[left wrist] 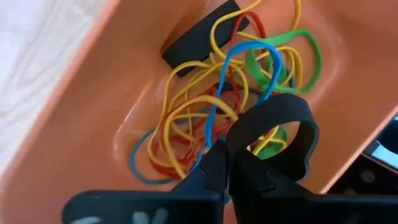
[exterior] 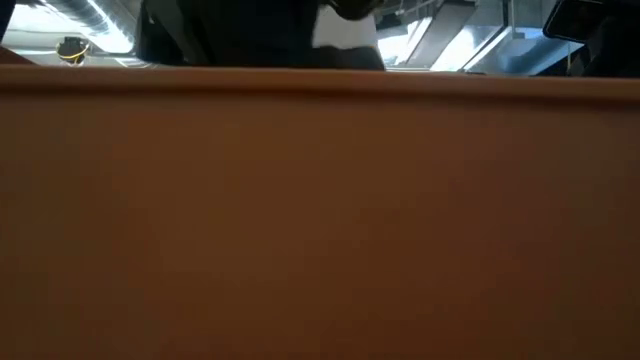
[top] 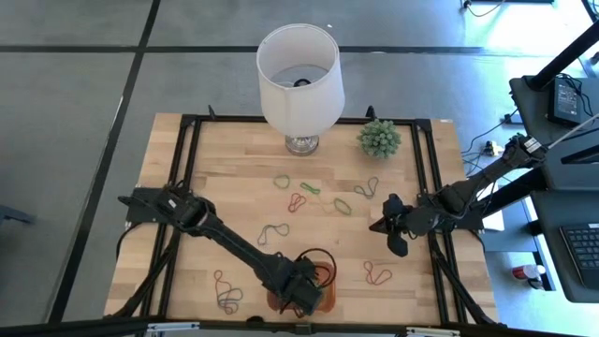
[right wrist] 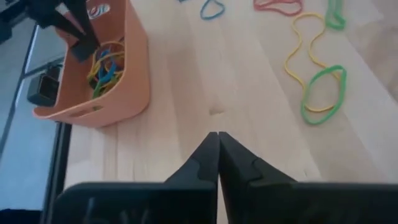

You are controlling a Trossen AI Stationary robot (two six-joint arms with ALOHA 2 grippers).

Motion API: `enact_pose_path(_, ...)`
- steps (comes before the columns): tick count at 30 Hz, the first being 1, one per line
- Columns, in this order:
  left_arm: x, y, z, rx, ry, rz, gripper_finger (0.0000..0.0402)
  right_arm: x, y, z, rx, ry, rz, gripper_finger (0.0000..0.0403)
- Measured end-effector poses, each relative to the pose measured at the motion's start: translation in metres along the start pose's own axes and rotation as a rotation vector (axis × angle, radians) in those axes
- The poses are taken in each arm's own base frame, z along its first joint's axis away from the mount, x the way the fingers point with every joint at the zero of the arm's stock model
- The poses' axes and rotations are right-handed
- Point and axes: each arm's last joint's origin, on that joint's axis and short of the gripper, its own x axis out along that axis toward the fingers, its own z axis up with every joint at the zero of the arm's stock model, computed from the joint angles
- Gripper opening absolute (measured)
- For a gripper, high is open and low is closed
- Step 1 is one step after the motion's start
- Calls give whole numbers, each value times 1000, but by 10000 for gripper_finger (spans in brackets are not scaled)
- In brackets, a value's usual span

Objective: Pick and place rubber bands into bin
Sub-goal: Put the black rubber band into the orange bin, then put the red rubber band into the orange bin

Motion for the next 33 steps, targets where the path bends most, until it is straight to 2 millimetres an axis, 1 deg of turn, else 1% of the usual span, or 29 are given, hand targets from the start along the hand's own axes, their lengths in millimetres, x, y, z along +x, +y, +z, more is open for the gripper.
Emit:
enact_pose_path(2, 6, -1, 0, -1, 2, 0, 10, 0, 0, 0, -22, 6, 5, 7)
enact_pose_path(5, 10, -1, 1, -41, 10, 7, 33, 0, 1, -1, -56, 36, 37, 7)
enact_pose_path(9, 7, 1, 4, -111, 15, 0, 77, 0, 1, -2, -120, 63, 65, 7)
enact_pose_path(13, 4, 3, 9, -160, 57, -23, 118, 0, 1, -3, -181, 65, 68, 7)
enact_pose_path(15, 4, 3, 10, -183, 76, -29, 132, 0, 0, -4, -190, 86, 68, 7)
enact_pose_path(18, 0, 2, 10, -210, 114, -42, 142, 0, -2, -8, -224, 141, 77, 7)
enact_pose_path(21, -10, -1, 12, -214, 104, -62, 138, -1, -2, -11, -224, 200, 108, 7)
enact_pose_path(24, -23, -5, 14, -185, 53, -70, 121, -2, -2, -13, -233, 237, 136, 4)
enact_pose_path(27, -40, -7, 16, -139, 2, -74, 91, -3, 2, -16, -283, 230, 145, 3)
enact_pose_path(29, -49, -5, 17, -107, -1, -54, 65, -5, 5, -19, -302, 214, 135, 2)
enact_pose_path(33, -61, -2, 21, 7, 0, -35, 11, -8, 12, -23, -278, 199, 152, 2)
